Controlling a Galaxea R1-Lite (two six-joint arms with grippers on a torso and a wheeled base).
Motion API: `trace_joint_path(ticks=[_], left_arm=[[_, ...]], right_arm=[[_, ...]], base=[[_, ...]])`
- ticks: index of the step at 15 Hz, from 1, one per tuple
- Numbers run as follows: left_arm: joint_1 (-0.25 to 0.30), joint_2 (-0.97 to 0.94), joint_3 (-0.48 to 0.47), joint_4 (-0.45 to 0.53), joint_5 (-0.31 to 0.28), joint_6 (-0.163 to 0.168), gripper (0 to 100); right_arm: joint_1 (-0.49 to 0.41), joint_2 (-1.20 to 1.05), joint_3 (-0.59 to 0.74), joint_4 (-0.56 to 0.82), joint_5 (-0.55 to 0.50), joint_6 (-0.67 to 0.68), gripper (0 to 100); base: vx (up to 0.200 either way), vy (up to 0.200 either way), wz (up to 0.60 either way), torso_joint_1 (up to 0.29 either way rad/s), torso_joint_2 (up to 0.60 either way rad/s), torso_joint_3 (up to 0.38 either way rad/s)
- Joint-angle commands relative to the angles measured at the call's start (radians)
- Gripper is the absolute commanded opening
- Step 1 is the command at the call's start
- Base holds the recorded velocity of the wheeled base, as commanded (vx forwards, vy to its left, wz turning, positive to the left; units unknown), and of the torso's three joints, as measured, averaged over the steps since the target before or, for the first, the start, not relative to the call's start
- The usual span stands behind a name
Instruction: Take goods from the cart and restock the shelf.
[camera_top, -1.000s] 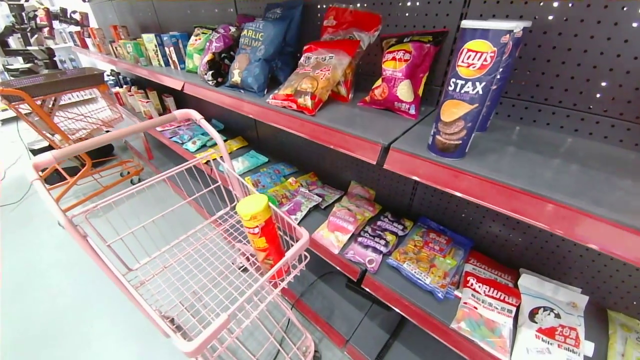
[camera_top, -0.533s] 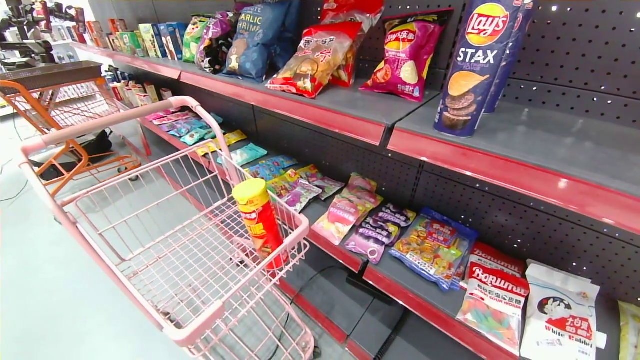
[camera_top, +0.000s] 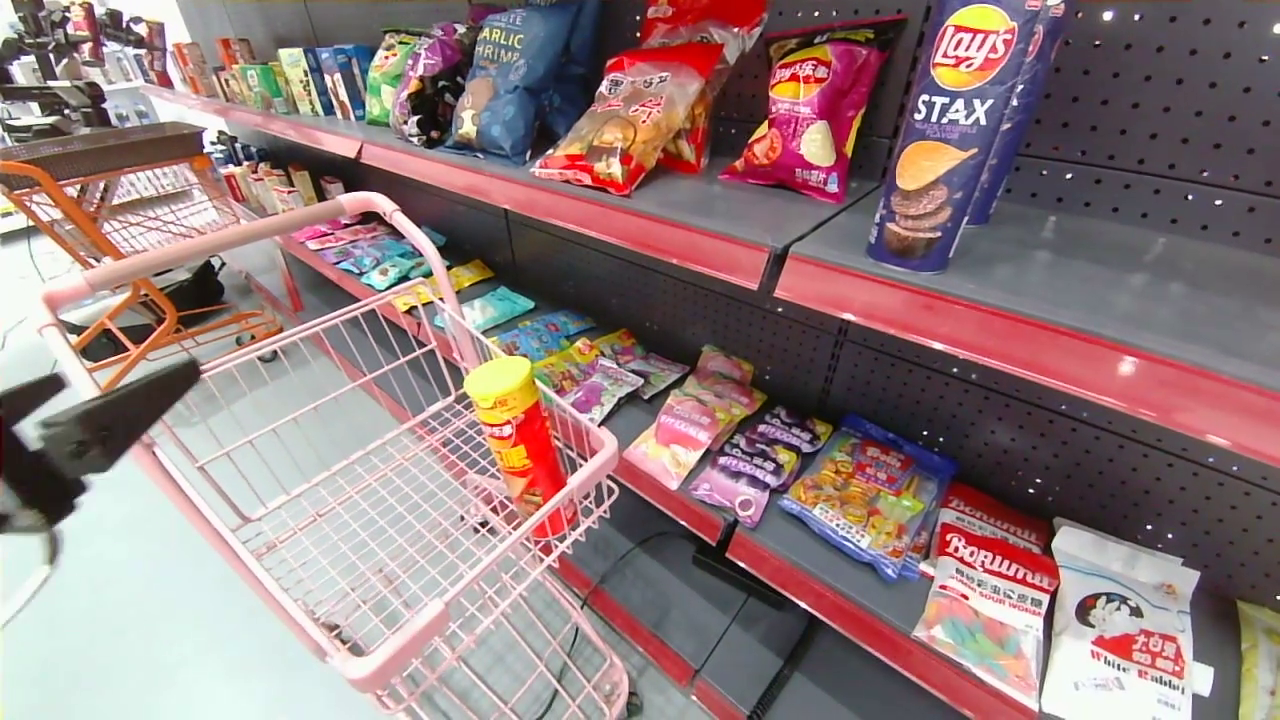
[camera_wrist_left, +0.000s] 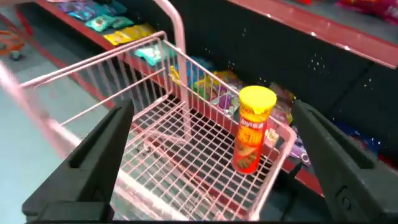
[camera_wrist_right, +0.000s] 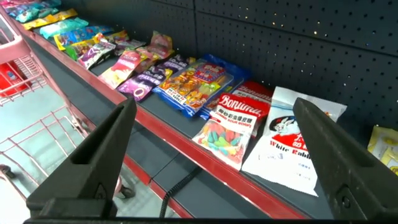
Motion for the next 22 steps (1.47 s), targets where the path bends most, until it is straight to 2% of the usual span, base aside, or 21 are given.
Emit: trace_joint_path(ticks=[1,2,3,6,7,9,11,17,22], left_arm=[[0.015,0.5,0.029,-0.282,-0.197,0.072,100],[0.021,0.555,0.021,-0.308,-0.223,0.106,100],[0.028,0.608,0.01,-0.351,-0.227,0.123,100],[0.027,0.73,0.009,-0.478,-0.263,0.132,100],[0.022,0.773,-0.002,-0.52,-0.288,0.146,100],[0.022,0.825,-0.034,-0.53,-0.325,0.175,100],[0.001,0.859,-0.071,-0.529,-0.349,0.177,100],[-0.103,0.969,-0.201,-0.527,-0.354,0.177,100],[-0.165,1.043,-0.233,-0.529,-0.352,0.177,100]], right_arm=[[0.0,0.001,0.0,0.0,0.0,0.002,100],[0.0,0.001,0.0,0.0,0.0,0.002,100],[-0.001,0.001,0.0,0.0,0.0,0.002,100],[-0.001,0.001,0.0,0.0,0.0,0.002,100],[0.0,0.001,0.0,0.0,0.0,0.0,100],[0.0,0.001,0.0,0.0,0.0,0.0,100],[0.0,0.001,0.0,0.0,0.0,0.0,100],[-0.001,0.001,0.0,0.0,0.0,-0.001,100],[0.0,0.001,0.0,0.0,0.0,-0.001,100]], base=[[0.0,0.0,0.0,0.0,0.0,0.0],[0.0,0.0,0.0,0.0,0.0,0.0],[0.0,0.0,0.0,0.0,0.0,0.0],[0.0,0.0,0.0,0.0,0.0,0.0],[0.0,0.0,0.0,0.0,0.0,0.0],[0.0,0.0,0.0,0.0,0.0,0.0],[0.0,0.0,0.0,0.0,0.0,0.0],[0.0,0.0,0.0,0.0,0.0,0.0],[0.0,0.0,0.0,0.0,0.0,0.0]])
